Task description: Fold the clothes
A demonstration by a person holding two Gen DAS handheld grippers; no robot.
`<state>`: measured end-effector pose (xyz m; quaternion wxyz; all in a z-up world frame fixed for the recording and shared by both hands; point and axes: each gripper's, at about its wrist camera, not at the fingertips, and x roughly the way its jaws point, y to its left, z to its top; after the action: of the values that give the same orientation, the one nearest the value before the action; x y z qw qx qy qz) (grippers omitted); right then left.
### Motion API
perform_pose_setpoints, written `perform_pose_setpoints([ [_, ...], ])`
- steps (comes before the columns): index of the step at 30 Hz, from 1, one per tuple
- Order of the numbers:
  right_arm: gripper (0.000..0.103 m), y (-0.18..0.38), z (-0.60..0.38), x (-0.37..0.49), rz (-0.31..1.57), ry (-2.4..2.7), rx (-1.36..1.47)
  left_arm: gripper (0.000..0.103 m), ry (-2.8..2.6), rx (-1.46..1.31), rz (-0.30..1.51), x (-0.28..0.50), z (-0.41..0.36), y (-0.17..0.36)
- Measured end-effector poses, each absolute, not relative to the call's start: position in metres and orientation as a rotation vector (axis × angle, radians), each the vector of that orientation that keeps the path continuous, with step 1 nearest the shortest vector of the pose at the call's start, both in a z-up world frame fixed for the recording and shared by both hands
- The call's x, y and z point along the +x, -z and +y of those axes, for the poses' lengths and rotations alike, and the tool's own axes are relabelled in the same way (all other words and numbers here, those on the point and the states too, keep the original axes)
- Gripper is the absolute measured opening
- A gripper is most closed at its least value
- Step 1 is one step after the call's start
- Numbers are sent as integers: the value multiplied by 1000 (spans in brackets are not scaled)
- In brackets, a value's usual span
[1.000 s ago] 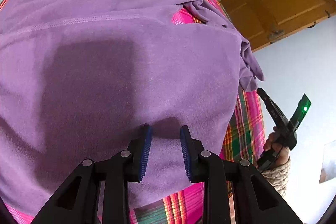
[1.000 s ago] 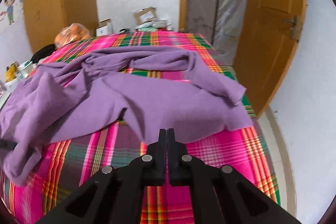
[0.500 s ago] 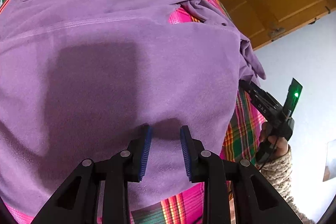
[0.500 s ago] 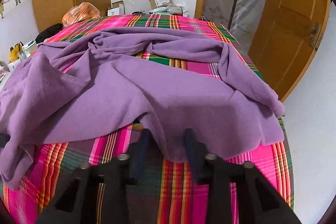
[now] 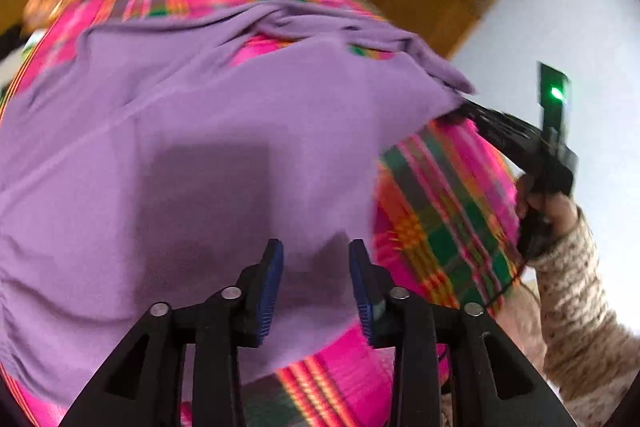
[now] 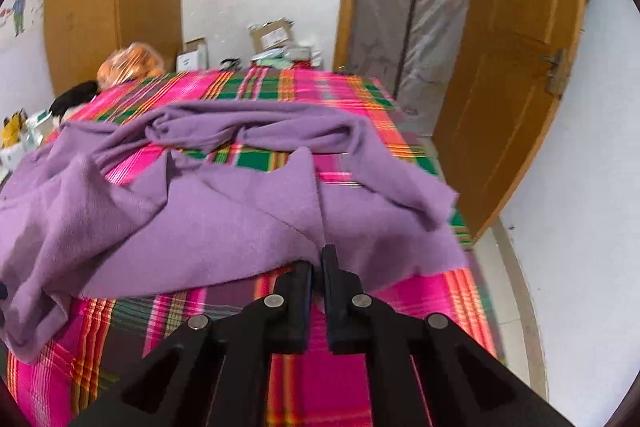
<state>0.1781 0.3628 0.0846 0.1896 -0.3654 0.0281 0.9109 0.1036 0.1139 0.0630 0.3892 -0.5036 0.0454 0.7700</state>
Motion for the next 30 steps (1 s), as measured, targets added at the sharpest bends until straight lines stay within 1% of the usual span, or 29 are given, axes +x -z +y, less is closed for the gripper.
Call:
perform_pose_setpoints([
  [2,5,-88,369,186,92,-2538,-1008,38,-1942,-1253,158,111,122,-64],
  [10,5,-94,382,212,139,-2489,-953,39,-1937,-1192,440,140,153,-49],
  [22,5,-111,392,238,149,-2433,-857,40,-2009,-1193,620,140,169,-34],
  [27,5,-118,397,247,152,-2403,-828,41,-2001,-1182,643,140,169,-36],
  [30,5,-124,400,255,154,-2385,-803,38,-1976,-1205,634,138,167,-37],
])
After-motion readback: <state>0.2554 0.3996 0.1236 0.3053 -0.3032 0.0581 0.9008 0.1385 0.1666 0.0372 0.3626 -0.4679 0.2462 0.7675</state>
